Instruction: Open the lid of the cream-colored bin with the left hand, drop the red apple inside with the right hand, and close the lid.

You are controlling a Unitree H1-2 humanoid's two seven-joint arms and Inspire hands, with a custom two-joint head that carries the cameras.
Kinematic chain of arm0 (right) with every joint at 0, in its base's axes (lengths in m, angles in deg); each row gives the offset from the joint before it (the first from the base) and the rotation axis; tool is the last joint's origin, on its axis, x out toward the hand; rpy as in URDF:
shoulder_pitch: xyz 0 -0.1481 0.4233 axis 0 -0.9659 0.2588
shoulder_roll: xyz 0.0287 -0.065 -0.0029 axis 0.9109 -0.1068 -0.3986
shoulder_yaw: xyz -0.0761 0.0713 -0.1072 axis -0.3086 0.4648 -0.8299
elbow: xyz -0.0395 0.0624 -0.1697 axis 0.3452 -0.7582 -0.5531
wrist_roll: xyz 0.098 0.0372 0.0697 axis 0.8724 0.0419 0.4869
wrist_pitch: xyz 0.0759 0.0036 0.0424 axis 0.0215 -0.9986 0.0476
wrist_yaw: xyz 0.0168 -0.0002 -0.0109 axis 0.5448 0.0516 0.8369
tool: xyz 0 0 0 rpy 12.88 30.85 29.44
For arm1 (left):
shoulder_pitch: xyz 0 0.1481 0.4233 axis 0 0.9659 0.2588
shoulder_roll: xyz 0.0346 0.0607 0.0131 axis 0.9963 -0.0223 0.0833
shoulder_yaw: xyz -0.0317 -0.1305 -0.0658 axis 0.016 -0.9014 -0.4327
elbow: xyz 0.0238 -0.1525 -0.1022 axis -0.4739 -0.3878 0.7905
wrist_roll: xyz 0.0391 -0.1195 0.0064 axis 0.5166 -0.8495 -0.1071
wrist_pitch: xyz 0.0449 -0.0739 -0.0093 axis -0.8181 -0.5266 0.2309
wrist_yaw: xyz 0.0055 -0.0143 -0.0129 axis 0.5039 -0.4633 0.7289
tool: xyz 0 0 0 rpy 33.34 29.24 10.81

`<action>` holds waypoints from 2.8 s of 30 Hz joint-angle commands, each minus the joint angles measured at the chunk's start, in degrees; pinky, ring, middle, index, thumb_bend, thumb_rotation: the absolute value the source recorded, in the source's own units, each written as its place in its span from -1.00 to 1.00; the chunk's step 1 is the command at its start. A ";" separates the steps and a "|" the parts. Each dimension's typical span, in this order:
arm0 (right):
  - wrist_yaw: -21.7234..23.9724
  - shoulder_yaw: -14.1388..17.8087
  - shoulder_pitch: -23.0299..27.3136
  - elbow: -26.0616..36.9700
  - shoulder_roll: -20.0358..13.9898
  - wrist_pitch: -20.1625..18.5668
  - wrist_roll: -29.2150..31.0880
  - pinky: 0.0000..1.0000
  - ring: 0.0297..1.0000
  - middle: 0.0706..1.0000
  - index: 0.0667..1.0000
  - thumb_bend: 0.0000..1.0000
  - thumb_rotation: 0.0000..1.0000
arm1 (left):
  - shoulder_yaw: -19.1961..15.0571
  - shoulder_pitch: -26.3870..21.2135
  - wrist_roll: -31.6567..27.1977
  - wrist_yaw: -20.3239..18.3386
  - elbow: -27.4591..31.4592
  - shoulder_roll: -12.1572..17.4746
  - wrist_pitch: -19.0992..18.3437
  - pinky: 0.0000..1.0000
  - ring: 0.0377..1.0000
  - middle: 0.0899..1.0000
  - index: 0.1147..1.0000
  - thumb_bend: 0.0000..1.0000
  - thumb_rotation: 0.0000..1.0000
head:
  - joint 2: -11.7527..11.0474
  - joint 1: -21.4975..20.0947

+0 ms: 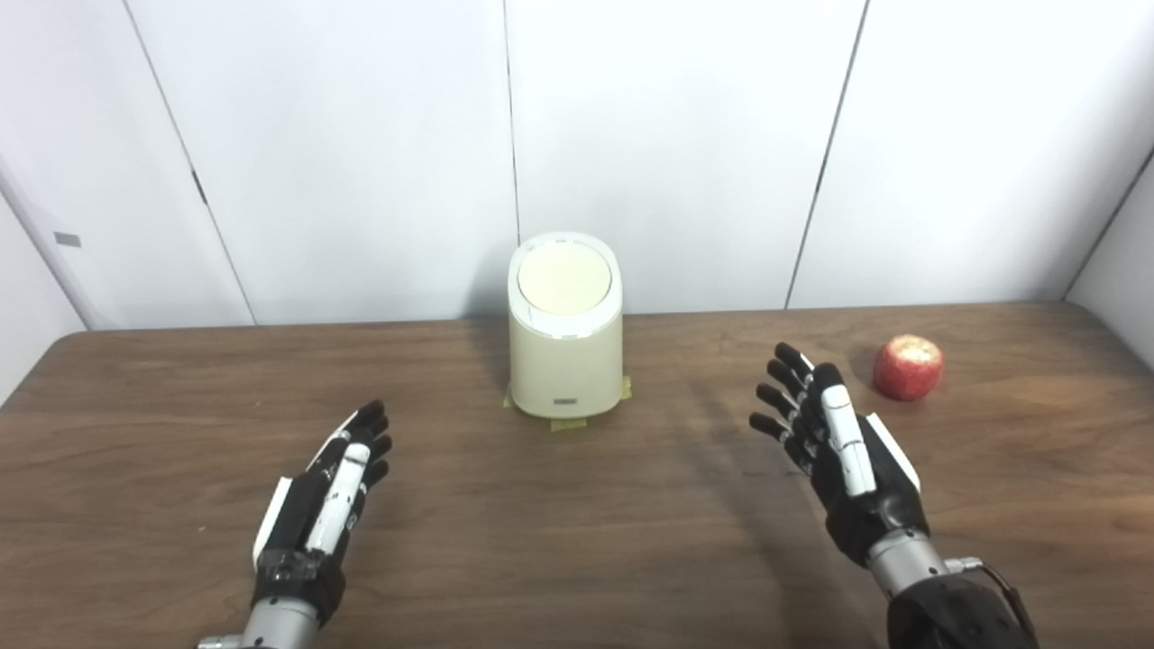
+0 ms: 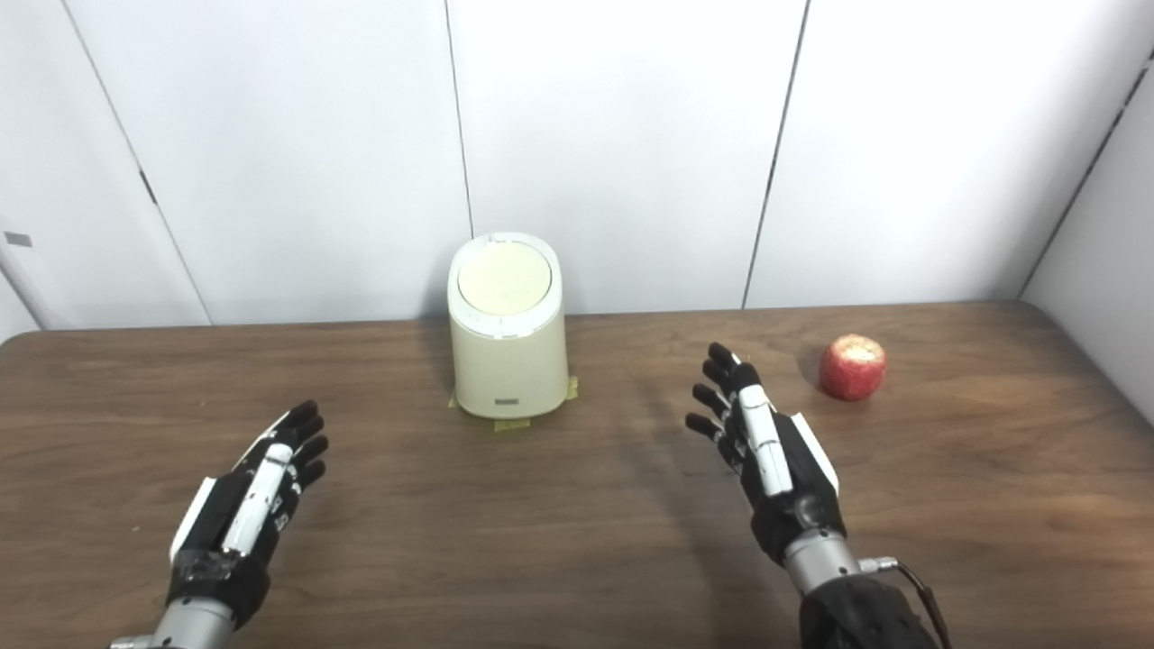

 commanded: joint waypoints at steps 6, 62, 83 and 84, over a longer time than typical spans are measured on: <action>0.35 -0.05 2.14 1.94 -0.42 1.05 0.15 0.68 0.85 0.91 0.87 0.02 0.93 | 0.03 -1.92 -0.08 -0.13 1.80 0.34 1.93 0.88 0.85 0.87 0.85 -0.38 0.46 | 0.17 0.03; 1.16 -0.10 1.96 -1.35 0.04 2.69 0.31 0.62 0.81 0.88 0.84 -0.07 0.94 | 1.43 -15.46 5.17 -0.95 4.27 7.48 -4.14 0.74 0.79 0.84 0.87 -0.18 -0.28 | -3.79 2.48; 1.59 0.60 2.80 -2.83 -0.35 3.72 0.57 0.57 0.78 0.86 0.84 -0.04 0.96 | 8.60 -42.84 17.78 -8.84 -15.40 11.92 -5.81 0.66 0.81 0.86 0.88 0.79 -0.70 | -3.54 2.92; 1.65 0.61 2.74 -2.93 -0.28 3.95 0.68 0.57 0.78 0.86 0.84 -0.04 0.95 | 9.65 -43.83 19.25 -9.71 -16.45 12.16 -5.83 0.65 0.81 0.86 0.88 0.82 -0.69 | -3.66 2.93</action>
